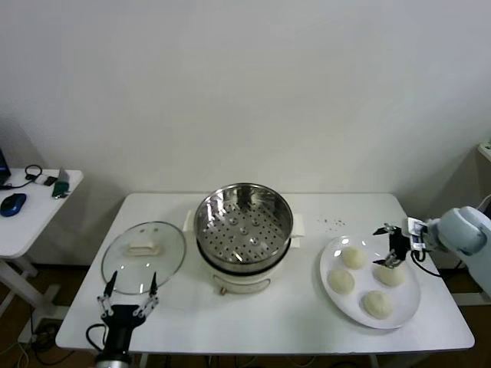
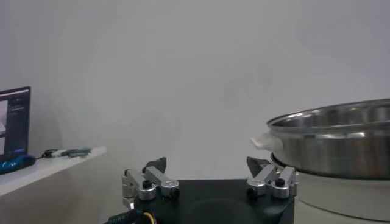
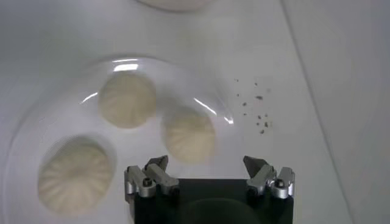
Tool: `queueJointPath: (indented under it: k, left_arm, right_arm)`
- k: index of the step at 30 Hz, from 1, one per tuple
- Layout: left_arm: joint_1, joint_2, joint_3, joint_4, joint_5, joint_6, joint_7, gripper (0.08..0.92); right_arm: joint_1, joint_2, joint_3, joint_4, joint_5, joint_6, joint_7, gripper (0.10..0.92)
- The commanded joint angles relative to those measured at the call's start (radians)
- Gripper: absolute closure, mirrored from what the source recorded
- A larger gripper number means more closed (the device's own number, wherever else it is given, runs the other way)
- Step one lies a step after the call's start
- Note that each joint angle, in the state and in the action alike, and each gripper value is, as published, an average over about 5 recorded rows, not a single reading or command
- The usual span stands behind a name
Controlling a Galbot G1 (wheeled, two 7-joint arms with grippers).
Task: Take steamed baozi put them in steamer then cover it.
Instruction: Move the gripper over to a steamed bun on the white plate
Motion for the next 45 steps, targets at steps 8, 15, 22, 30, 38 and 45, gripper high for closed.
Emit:
queueJointPath:
  k: [8,15,22,30,38,45]
  left_arm:
    - [-0.005,-0.003,-0.007,-0.005,0.006,0.020,-0.001,0.177]
    - [-0.008,0.002,-0.014,-0.002,0.006,0.027,-0.004,0.177]
    - [-0.014,0.001,-0.012,0.001,0.003,0.035,-0.010,0.177]
    - [-0.017,-0.002,-0.009,-0.012,-0.004,0.053,-0.015,0.177]
    - [-0.013,0.000,-0.013,-0.007,-0.002,0.050,-0.018,0.177]
    - [-0.013,0.002,-0.015,-0.006,-0.001,0.051,-0.023,0.177]
  right_arm:
    - [0.500,0.200,-0.648,-0.295,-0.020,0.011,-0.092,0.203]
    - [0.494,0.249,-0.675,-0.334,-0.009,0.016,-0.096,0.203]
    - [0.469,0.261,-0.679,-0.346,-0.008,0.016,-0.094,0.203]
    - [0.445,0.270,-0.667,-0.344,-0.010,0.018,-0.091,0.203]
    - [0.433,0.292,-0.647,-0.363,-0.035,0.035,-0.082,0.205]
    - [0.434,0.295,-0.648,-0.367,-0.048,0.044,-0.085,0.256]
